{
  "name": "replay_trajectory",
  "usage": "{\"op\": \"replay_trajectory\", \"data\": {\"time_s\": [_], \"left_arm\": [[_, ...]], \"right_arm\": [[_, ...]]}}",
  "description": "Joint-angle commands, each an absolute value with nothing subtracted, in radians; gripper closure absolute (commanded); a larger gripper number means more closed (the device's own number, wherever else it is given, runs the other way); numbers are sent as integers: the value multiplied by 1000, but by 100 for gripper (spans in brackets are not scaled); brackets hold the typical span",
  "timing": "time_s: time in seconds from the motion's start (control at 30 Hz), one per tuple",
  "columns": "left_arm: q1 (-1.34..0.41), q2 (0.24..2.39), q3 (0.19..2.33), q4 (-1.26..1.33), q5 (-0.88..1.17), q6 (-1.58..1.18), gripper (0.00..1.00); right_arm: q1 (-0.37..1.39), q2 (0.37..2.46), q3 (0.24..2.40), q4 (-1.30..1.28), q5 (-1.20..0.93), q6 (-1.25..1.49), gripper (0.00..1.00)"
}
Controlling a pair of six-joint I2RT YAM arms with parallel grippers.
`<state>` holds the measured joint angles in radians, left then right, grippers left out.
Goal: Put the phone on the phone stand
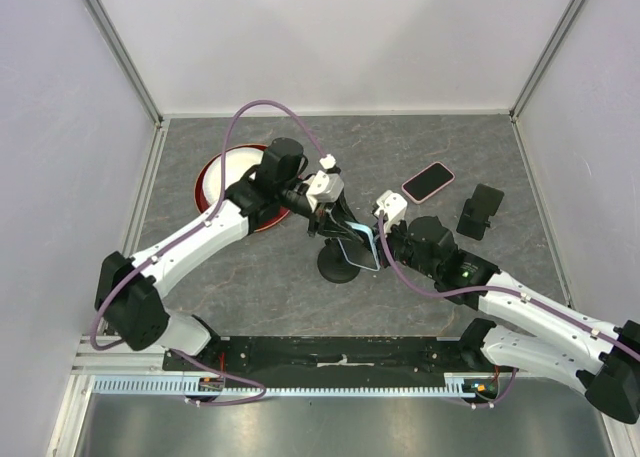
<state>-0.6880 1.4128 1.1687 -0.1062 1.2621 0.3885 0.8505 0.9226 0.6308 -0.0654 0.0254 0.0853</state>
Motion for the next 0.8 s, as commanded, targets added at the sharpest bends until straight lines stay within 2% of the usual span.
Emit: {"op": "replay_trajectory", "data": {"time_s": [0.0,0.27,0.57,0.77], "left_arm": [[-695,1492,1336,-310,1338,617,98],[-693,1500,1321,-384,1252,729,98],[-692,1440,1203,-269,1111,739,98],[-692,1372,1125,-192,1013,680,98]], "right_arm": [[853,937,652,-66,-121,100,100],[842,931,647,-57,-143,103,100],[835,937,635,-44,-163,110,100],[836,925,620,20,-52,178,100]]}}
